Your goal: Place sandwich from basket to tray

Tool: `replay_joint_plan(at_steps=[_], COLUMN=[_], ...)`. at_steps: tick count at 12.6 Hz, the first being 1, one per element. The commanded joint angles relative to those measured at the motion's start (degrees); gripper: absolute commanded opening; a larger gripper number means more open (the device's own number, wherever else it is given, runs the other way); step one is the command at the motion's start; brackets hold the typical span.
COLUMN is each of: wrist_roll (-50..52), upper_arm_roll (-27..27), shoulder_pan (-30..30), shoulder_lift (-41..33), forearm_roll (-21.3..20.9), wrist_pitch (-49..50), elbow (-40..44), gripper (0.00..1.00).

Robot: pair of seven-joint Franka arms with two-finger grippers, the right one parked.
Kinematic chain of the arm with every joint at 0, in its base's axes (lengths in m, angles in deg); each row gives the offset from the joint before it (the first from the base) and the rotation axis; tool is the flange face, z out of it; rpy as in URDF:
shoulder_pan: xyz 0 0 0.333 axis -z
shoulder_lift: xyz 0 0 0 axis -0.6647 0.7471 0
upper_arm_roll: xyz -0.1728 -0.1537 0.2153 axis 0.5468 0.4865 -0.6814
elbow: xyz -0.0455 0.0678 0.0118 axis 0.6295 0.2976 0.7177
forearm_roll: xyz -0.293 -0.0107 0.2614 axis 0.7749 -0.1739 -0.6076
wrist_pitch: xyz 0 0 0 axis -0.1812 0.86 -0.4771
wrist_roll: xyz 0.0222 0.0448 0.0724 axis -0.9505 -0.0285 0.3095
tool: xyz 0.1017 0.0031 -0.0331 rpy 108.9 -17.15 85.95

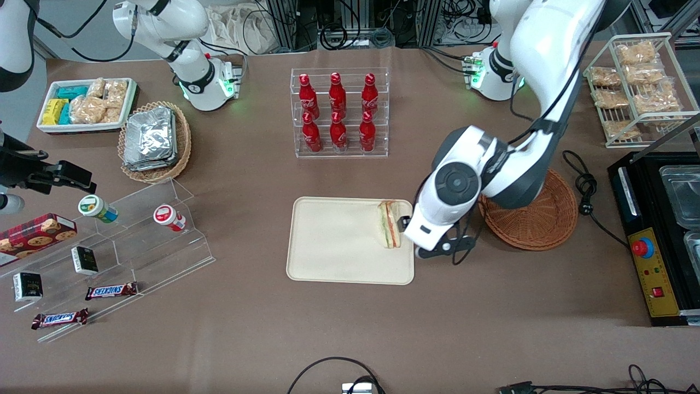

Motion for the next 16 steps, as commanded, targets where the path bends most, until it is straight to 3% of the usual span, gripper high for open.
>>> replay_joint_plan(at_steps=[1, 4, 8, 12, 16], wrist_roll=[1.4, -0.7, -9.3, -27.5, -33.2], upper_arm_roll=[-0.1, 0.0, -0.1, -0.1, -0.2], shoulder_pan=[-2.5, -5.8, -12.9, -21.0, -24.4], shoulder_lift=[-15.0, -21.8, -25.4, -29.0, -30.9], forearm_roll=[0.6, 0.7, 3.2, 8.5, 8.6], wrist_pitch=[-6.0, -5.3, 2.0, 8.3, 11.7], elbow=[-18.5, -23.5, -19.6, -18.0, -17.2], gripper=[0.99, 0.99, 0.99, 0.99, 1.0])
